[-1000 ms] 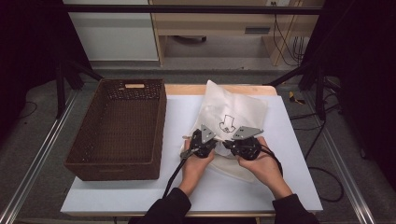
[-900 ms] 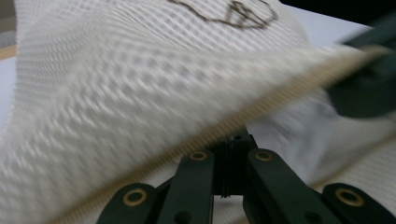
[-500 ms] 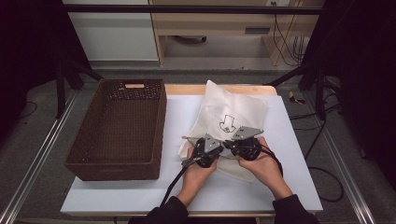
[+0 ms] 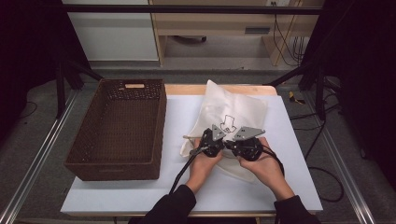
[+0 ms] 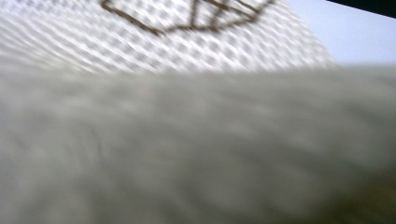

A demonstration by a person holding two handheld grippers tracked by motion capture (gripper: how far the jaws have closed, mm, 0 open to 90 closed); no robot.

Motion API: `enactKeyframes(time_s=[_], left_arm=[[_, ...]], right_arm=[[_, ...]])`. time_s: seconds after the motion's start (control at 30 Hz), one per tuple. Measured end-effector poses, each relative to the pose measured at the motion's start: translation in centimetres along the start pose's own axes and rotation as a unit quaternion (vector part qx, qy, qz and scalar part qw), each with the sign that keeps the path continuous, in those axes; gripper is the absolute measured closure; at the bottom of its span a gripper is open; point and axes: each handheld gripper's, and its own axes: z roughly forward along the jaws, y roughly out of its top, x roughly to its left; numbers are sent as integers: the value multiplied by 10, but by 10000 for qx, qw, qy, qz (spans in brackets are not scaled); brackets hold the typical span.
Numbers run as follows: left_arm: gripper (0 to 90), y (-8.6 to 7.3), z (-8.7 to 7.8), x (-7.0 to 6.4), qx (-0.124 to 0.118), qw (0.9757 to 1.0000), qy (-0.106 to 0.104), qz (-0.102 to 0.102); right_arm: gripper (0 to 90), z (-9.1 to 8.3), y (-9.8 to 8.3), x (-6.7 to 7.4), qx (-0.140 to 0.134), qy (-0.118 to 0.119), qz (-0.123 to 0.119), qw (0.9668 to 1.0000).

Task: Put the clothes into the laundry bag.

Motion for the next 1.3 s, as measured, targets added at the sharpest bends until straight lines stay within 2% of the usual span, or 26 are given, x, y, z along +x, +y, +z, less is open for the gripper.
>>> enactKeyframes(time_s=[0.37, 0.77, 0.93, 1.3], left_arm=[[900, 8, 12, 6, -104, 9995, 267, -96], [900, 10, 15, 8, -135, 9989, 424, -118], [900, 11, 17, 7, -140, 9981, 570, -177], [900, 13, 18, 6, -74, 9977, 633, -224]], right_arm=[[884, -3, -2, 0, 6, -11, -2, 10000], [885, -8, -3, 1, -7, -11, -32, 10000], [885, -9, -4, 1, -12, -14, -33, 10000], [884, -8, -6, -1, -17, -10, -20, 10000]])
